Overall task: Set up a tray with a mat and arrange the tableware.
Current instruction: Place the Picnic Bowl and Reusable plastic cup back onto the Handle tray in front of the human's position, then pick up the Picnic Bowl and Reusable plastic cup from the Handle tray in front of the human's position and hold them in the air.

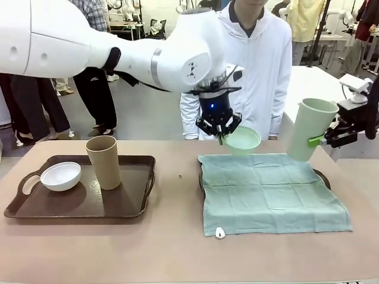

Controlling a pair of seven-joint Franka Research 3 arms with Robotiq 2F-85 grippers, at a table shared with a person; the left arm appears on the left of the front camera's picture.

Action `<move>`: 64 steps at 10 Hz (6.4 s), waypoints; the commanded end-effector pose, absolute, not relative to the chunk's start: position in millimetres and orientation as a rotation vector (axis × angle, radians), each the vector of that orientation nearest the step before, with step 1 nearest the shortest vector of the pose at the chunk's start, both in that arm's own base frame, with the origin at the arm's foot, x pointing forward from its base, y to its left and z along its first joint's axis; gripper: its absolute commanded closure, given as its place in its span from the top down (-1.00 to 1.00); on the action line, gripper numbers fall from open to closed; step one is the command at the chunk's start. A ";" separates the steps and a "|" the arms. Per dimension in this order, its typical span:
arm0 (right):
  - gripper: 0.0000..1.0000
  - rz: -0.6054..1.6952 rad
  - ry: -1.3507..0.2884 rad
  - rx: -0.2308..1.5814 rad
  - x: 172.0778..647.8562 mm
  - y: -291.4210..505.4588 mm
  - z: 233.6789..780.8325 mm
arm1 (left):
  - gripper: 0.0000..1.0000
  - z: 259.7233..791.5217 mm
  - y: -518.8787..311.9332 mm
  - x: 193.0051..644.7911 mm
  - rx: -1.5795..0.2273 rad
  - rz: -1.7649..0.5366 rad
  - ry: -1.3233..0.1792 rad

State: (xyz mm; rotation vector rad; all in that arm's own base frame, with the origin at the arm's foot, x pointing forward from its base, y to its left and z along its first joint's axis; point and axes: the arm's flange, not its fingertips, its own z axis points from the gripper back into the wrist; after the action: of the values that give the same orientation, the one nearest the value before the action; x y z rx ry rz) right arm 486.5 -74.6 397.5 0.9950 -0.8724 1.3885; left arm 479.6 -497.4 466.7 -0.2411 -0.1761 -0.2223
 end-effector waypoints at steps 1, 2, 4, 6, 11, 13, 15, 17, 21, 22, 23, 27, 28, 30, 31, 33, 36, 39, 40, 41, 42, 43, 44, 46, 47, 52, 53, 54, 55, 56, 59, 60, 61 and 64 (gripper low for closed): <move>0.67 1.390 -0.865 0.984 500.2 -73.5 393.1 | -0.91 447.8 -490.9 474.5 -0.257 -0.237 -0.162; 0.67 1.392 -0.848 0.981 500.6 -74.9 383.2 | -0.91 434.2 -494.1 476.6 -0.269 -0.249 -0.162; 0.67 1.388 -0.813 0.973 503.1 -76.0 365.6 | -0.91 416.2 -500.6 483.9 -0.256 -0.254 -0.153; 0.67 1.395 -0.788 0.977 502.1 -76.2 347.9 | -0.91 405.3 -505.5 490.2 -0.237 -0.239 -0.132; 0.67 1.372 -0.789 0.990 500.3 -77.9 346.9 | -0.91 398.8 -505.3 489.1 -0.230 -0.233 -0.129; 0.68 1.429 -0.785 0.990 501.1 -77.1 338.8 | -0.91 394.4 -507.5 495.6 -0.245 -0.235 -0.124; 0.68 1.504 -0.805 0.999 507.1 -65.4 323.7 | -0.91 385.4 -513.1 501.1 -0.266 -0.219 -0.133; 0.68 1.555 -0.812 1.003 515.0 -52.5 305.8 | -0.91 372.5 -514.8 507.7 -0.292 -0.216 -0.123; 0.68 1.539 -0.810 1.034 523.5 -48.5 286.8 | -0.91 354.6 -515.6 513.4 -0.316 -0.202 -0.101; 0.68 1.532 -0.805 1.035 526.2 -50.7 285.4 | -0.91 349.8 -517.9 516.5 -0.316 -0.207 -0.092; 0.68 1.525 -0.800 1.042 526.2 -50.9 284.5 | -0.91 347.3 -519.0 515.8 -0.318 -0.208 -0.081; 1.00 1.522 -0.791 1.037 525.1 -55.8 284.3 | 0.27 343.5 -525.4 514.5 -0.304 -0.219 -0.049; 1.00 1.500 -0.777 1.030 526.0 -57.4 286.5 | 0.54 345.4 -524.3 515.3 -0.300 -0.222 -0.047; 1.00 1.450 -0.690 1.009 523.9 -63.0 292.4 | 0.94 352.4 -518.1 511.0 -0.295 -0.218 -0.028; 1.00 1.414 -0.638 0.968 519.4 -69.0 300.3 | 1.00 358.6 -512.7 506.4 -0.291 -0.213 -0.026; 1.00 1.382 -0.551 0.897 510.3 -87.4 321.3 | 1.00 379.0 -496.4 495.5 -0.324 -0.218 -0.033; 1.00 1.177 -0.396 0.719 497.9 -95.6 353.0 | 0.61 414.4 -474.5 476.6 -0.308 -0.230 -0.060; 1.00 0.879 -0.295 0.555 484.0 -77.6 418.4 | 0.61 461.9 -462.6 458.0 -0.245 -0.239 -0.085; 1.00 0.797 -0.305 0.513 482.9 -66.4 435.0 | 0.61 476.6 -462.2 453.6 -0.210 -0.265 -0.082; 1.00 0.726 -0.308 0.480 477.7 -52.3 447.9 | 0.61 493.4 -464.1 447.4 -0.176 -0.279 -0.096; 1.00 0.648 -0.310 0.439 470.9 -39.3 457.4 | 0.61 510.7 -465.1 441.8 -0.137 -0.280 -0.105; 1.00 0.598 -0.289 0.376 465.0 -27.9 469.6 | 0.61 526.6 -466.5 438.4 -0.087 -0.275 -0.111; 1.00 0.559 -0.268 0.320 457.1 -15.9 484.6 | 0.61 542.3 -466.9 436.0 -0.051 -0.266 -0.123; 1.00 0.456 -0.249 0.146 435.5 7.0 518.3 | 0.61 569.4 -466.8 430.1 -0.005 -0.237 -0.140; 1.00 0.415 -0.235 0.075 427.6 11.5 530.8 | 0.61 576.3 -467.3 429.8 0.007 -0.219 -0.148; 1.00 0.433 -0.273 0.097 430.0 6.6 541.9 | 0.61 579.9 -458.9 427.9 -0.015 -0.232 -0.145; 1.00 0.433 -0.273 0.097 430.0 6.6 541.9 | 0.61 579.9 -458.9 427.9 -0.015 -0.232 -0.145; 1.00 0.433 -0.273 0.097 430.0 6.6 541.9 | 0.61 579.9 -458.9 427.9 -0.015 -0.232 -0.145; 1.00 0.433 -0.273 0.097 430.0 6.6 541.9 | 0.61 579.9 -458.9 427.9 -0.015 -0.232 -0.145; 1.00 0.433 -0.273 0.097 430.0 6.6 541.9 | 0.61 579.9 -458.9 427.9 -0.015 -0.232 -0.145; 1.00 0.433 -0.273 0.097 430.0 6.6 541.9 | 0.61 579.9 -458.9 427.9 -0.015 -0.232 -0.145; 1.00 0.433 -0.273 0.097 430.0 6.6 541.9 | 0.61 579.9 -458.9 427.9 -0.015 -0.232 -0.145; 1.00 0.433 -0.273 0.097 430.0 6.6 541.9 | 0.61 579.9 -458.9 427.9 -0.015 -0.232 -0.145; 1.00 0.419 -0.258 0.099 428.3 7.7 542.4 | 0.61 579.9 -458.9 427.9 -0.015 -0.232 -0.145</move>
State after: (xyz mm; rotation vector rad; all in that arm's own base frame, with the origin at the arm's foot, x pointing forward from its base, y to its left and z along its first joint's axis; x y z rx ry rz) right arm 428.3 8.1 542.4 0.0998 -0.2579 0.4199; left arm 429.8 -461.1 580.9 -0.0093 -0.1379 -0.2223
